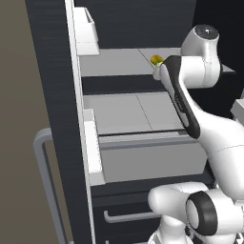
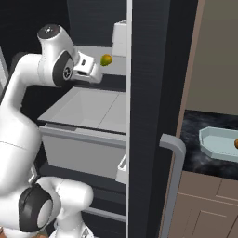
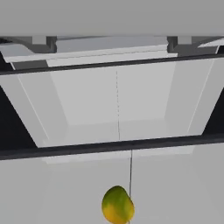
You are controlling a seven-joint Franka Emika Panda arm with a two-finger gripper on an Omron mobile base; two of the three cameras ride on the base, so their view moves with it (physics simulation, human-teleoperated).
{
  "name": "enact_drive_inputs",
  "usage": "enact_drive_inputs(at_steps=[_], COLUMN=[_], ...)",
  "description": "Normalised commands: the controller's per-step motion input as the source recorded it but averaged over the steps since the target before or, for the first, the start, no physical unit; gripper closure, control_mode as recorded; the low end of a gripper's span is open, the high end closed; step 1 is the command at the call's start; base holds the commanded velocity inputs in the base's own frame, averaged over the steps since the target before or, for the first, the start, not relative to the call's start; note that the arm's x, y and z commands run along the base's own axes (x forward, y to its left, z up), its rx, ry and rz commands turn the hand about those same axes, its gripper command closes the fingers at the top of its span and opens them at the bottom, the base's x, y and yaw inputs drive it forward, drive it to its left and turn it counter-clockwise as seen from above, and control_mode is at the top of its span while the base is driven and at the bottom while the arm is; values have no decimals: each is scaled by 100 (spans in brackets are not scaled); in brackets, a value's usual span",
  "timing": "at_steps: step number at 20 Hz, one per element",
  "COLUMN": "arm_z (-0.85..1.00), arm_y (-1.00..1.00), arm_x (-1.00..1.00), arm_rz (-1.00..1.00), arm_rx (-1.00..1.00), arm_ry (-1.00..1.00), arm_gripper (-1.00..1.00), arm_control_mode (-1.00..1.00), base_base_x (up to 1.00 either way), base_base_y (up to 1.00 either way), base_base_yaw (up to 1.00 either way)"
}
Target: Pick the mango and orange from the fridge and place them inside the tupperware on the counter.
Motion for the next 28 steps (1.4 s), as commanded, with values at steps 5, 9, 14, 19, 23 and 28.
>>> enact_drive_inputs(at_steps=[5,9,14,19,23,28], arm_z=[14,15,8,0,0,0], arm_y=[-12,-9,-5,-2,0,-1], arm_x=[67,69,65,60,57,54], arm_rz=[0,0,0,0,0,0], arm_rx=[0,0,0,0,0,0], arm_ry=[-3,0,0,0,0,0], arm_gripper=[-100,-100,-100,-100,-100,-100], arm_control_mode=[-100,-100,-100,-100,-100,-100], base_base_x=[0,0,0,0,0,0], base_base_y=[0,0,0,0,0,0], base_base_yaw=[0,0,0,0,0,0])
